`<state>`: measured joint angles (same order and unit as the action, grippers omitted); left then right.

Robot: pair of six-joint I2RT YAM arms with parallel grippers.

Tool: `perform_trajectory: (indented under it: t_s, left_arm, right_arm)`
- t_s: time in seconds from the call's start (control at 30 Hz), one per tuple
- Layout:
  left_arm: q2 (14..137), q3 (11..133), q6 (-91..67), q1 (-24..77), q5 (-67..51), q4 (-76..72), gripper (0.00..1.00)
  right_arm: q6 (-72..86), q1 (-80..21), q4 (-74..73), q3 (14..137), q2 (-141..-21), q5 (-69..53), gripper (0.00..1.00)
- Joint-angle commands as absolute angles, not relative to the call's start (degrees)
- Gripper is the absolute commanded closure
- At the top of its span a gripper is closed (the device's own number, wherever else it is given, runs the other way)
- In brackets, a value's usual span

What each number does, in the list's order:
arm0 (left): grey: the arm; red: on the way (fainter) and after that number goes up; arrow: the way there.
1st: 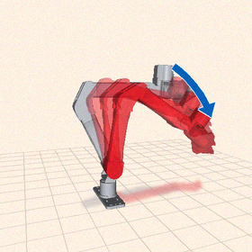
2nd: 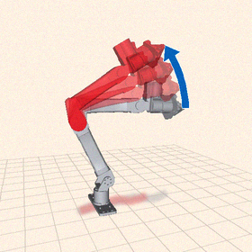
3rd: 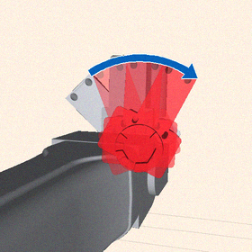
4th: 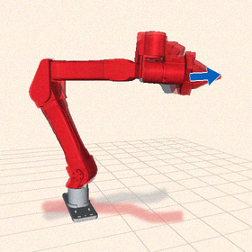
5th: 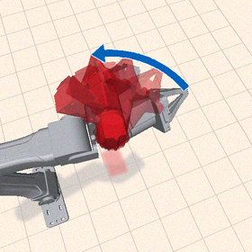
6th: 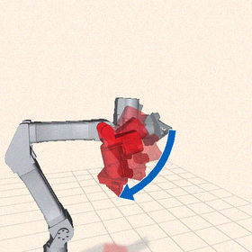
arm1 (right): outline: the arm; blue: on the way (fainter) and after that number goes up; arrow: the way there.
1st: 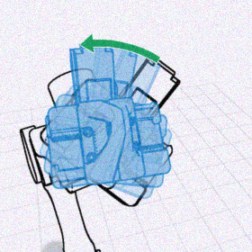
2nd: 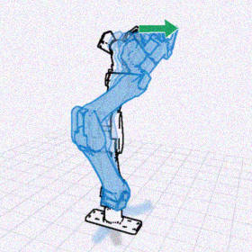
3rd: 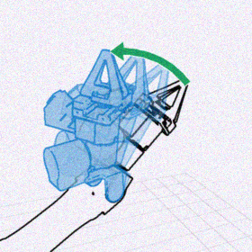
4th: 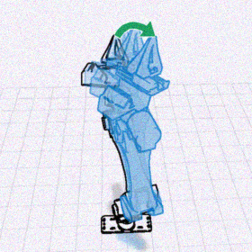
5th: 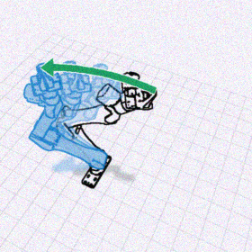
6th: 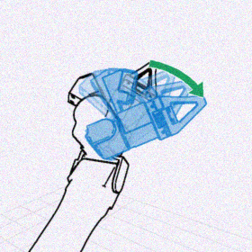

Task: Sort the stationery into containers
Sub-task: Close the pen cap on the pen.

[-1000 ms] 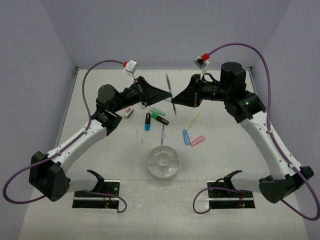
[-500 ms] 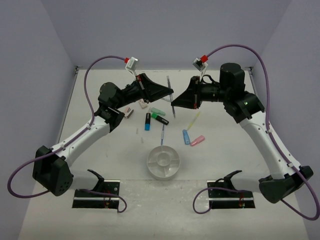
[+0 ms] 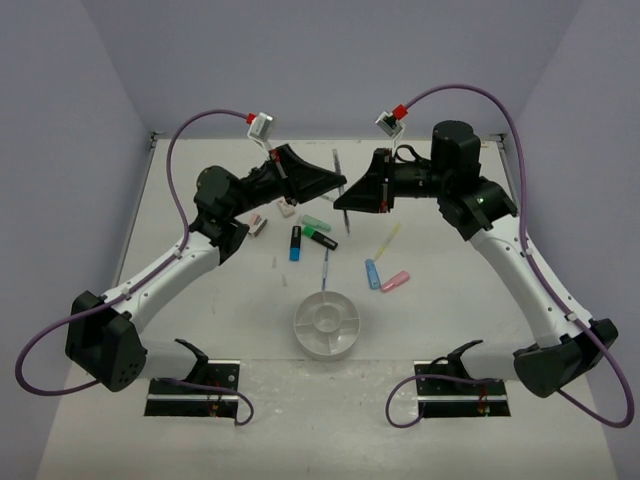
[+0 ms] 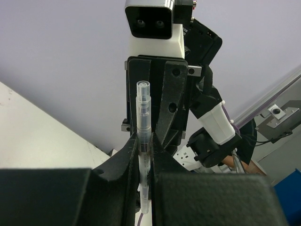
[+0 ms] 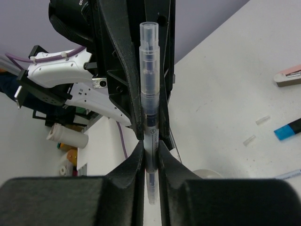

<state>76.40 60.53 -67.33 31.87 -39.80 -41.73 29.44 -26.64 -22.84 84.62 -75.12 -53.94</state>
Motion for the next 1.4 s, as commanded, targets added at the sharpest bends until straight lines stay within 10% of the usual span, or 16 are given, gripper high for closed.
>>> perform_trajectory:
  t_s: [0.0, 0.2, 0.33, 0.9, 1.37]
  left_arm:
    - [75.8, 63.0, -66.3, 32.0, -40.2, -43.8, 0.78]
    - [74.4, 66.6, -57.0, 32.0, -41.3, -33.4, 0.18]
    - [72.9, 68.2, -51.4, 31.6, -40.5, -26.7, 0.1]
    - [72.3, 69.6, -52.4, 30.4, -41.0, -33.2, 0.34]
    - [75.1, 67.0, -59.3, 30.5, -44.1, -41.0, 0.85]
  right_arm:
    - [30.3, -27.1, -20.0, 86.2, -75.1, -55.1, 0.99]
    - [27.9, -27.1, -21.0, 85.0, -73.6, -54.5, 1.0]
    - [26.6, -27.0, -21.3, 83.8, -72.6, -56.7, 1.0]
    - [23.1, -27.1, -24.9, 83.3, -71.6, -61.7, 1.0]
    - [23.0, -27.2, -25.0, 84.8, -71.9, -61.2, 1.0]
